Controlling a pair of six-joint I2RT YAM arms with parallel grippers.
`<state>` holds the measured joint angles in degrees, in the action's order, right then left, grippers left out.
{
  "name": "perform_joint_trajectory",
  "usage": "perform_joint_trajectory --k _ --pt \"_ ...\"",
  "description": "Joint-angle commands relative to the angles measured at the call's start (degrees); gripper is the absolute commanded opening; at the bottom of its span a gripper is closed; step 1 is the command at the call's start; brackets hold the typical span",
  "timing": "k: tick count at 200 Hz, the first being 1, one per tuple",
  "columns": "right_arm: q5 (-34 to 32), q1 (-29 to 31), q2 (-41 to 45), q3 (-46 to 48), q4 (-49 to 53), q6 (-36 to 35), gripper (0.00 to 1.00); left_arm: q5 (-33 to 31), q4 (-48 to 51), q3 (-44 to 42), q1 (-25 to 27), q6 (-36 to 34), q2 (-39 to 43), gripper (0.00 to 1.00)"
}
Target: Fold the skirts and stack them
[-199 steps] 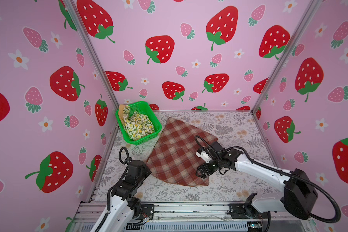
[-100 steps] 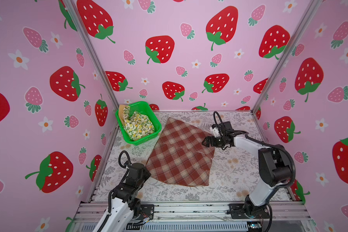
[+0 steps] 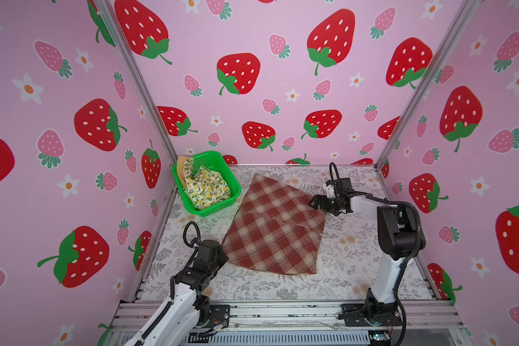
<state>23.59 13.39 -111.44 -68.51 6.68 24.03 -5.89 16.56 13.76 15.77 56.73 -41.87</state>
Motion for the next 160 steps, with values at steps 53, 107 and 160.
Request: perform_joint_trajectory --k 53,107,160 --pt "-5.65 -7.77 7.58 12.96 -3.01 2.96 0.98 6.54 -16.94 12.58 0.22 -6.15 -26.15 0.00" --pt "-9.72 -7.46 19.77 14.71 -2.75 0.72 1.00 9.04 -17.06 22.43 0.27 -7.79 -37.51 0.00" --pt "-17.49 6.91 32.28 14.99 4.50 -5.06 1.00 9.44 -10.05 30.35 -0.29 -11.43 -37.76 0.00"
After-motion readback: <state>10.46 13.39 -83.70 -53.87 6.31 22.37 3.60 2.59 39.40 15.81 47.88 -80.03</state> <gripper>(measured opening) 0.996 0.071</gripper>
